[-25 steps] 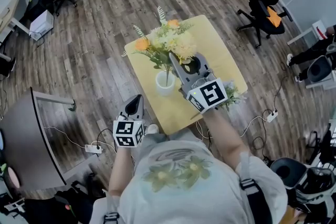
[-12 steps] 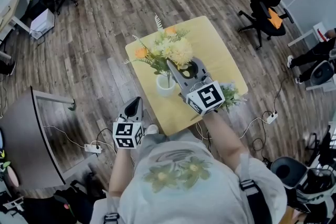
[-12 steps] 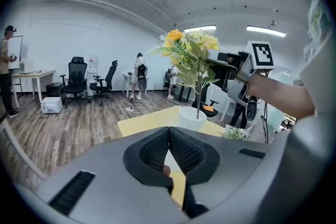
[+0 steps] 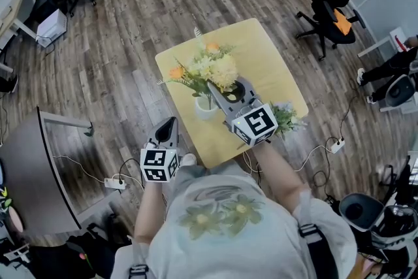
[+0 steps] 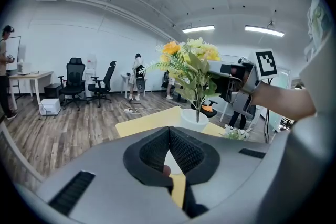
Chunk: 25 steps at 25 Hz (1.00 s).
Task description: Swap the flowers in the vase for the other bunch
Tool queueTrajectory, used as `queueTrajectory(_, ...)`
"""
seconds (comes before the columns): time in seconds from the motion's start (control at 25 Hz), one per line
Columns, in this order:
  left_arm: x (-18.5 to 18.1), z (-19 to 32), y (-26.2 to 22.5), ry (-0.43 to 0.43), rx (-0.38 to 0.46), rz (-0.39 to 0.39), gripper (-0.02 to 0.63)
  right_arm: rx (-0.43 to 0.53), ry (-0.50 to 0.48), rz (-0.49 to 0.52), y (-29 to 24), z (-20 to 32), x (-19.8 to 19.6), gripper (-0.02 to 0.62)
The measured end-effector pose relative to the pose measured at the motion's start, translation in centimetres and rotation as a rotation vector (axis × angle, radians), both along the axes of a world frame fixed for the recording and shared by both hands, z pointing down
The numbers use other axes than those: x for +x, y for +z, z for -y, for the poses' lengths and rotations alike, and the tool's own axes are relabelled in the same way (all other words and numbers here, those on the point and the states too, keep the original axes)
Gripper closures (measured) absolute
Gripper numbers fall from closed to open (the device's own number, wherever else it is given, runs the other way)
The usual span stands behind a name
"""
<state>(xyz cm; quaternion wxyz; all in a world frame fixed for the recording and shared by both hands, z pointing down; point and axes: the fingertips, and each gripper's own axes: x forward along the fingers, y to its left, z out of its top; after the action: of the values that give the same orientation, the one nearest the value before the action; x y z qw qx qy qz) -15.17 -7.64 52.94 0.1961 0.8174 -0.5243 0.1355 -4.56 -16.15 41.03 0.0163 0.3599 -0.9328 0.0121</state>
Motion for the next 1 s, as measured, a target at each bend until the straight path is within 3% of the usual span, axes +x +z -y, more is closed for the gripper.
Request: queueTrajectory(1.0,0.6,0.7,0.2,0.020,0.013,-0.004,0.591,-0.130,-0.035,-0.061,5.2,-1.9,-0.2,0.477)
